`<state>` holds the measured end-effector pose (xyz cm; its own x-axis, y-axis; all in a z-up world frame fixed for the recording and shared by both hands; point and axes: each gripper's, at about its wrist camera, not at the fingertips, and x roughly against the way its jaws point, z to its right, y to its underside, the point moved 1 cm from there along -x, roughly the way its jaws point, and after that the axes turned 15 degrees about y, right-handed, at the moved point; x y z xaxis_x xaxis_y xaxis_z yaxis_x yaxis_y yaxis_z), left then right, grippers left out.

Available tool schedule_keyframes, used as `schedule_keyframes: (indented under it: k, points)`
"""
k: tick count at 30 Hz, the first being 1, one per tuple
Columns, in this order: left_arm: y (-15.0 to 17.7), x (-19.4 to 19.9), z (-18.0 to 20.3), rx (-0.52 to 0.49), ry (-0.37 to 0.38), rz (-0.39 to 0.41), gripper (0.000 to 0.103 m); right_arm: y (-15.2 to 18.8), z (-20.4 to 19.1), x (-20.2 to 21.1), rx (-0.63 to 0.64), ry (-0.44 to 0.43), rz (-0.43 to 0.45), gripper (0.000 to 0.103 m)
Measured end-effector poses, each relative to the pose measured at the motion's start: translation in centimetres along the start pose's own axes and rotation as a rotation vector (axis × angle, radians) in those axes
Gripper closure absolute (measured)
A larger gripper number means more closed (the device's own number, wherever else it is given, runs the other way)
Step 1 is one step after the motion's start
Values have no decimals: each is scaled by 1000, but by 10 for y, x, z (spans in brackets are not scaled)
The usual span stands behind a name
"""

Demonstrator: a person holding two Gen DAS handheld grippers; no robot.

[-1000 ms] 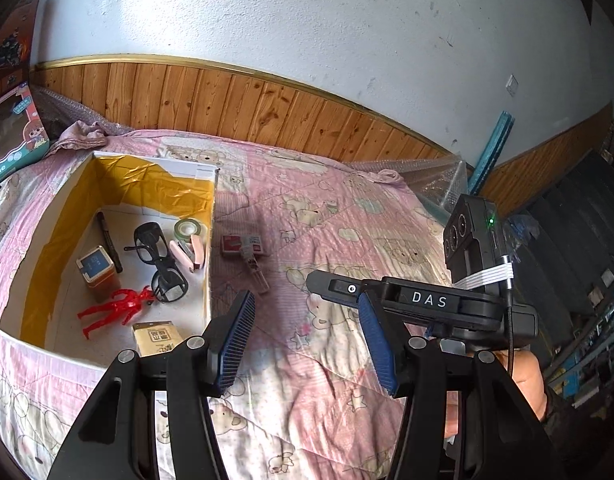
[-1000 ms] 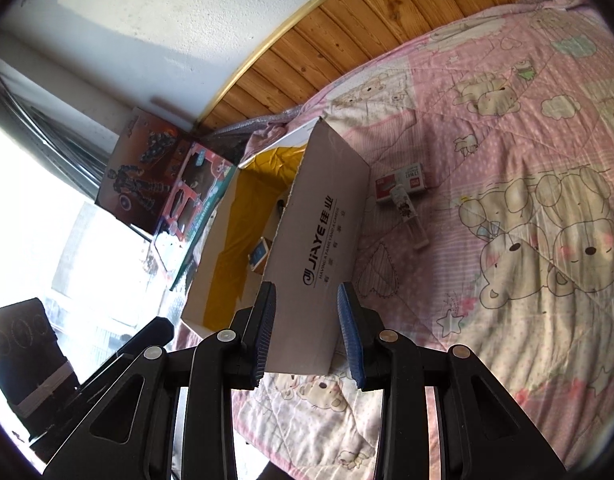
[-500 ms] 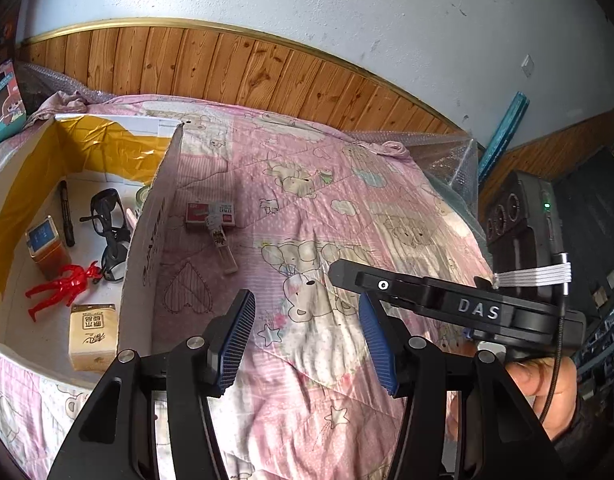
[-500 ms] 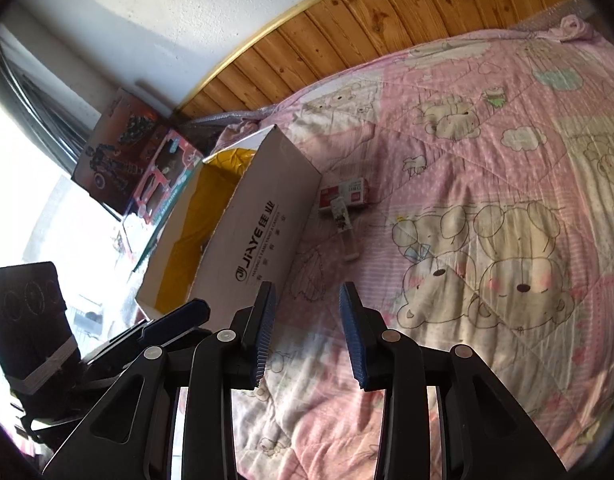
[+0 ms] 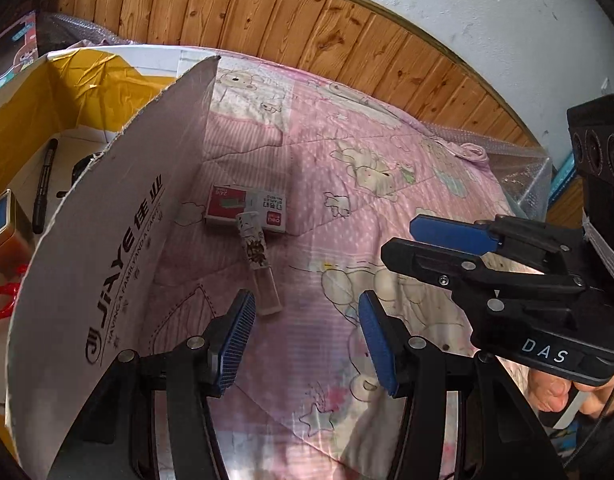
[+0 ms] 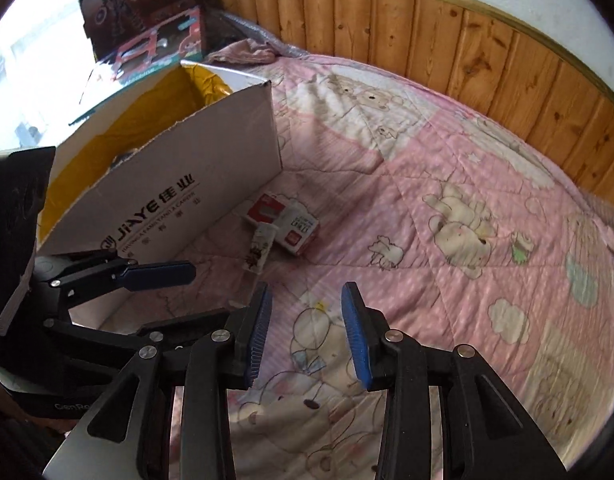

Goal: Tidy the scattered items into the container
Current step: 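Grasp the red staples box with the right tool while the left tool grasps the lighter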

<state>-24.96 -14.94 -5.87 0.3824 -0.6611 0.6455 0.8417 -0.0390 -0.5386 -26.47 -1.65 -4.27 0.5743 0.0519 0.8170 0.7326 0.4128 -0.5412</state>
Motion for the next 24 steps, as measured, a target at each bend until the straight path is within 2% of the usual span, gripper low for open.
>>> schedule_keyframes:
  k: [6,12,16,18,20,21,22,24]
  points:
    - [-7,-36,-24,31,-53,-19,48,-20,-5,-49,208,-116,-23,57]
    - [-7,-55,-28,-45,-111,-37,48,-36,-24,-84,410,-170,8,54]
    - [-5,-56,-29,-103,-164,-22,59,-40,-43,-105,541,-165,31,51]
    - [-4,-56,-29,-125,-182,-17,61,-46,-47,-108,548,-195,62,49]
    - [-4,-58,-29,-137,-194,-13,65,-52,-46,-114,526,-229,51,50]
    - [-6,-59,-31,-130,-199,-11,65,-55,-43,-117,504,-250,36,52]
    - [-8,-58,-32,-123,-201,-7,66,-58,-38,-119,479,-262,24,61]
    - [-10,-59,-32,-138,-205,-10,77,-61,-27,-121,433,-272,11,64]
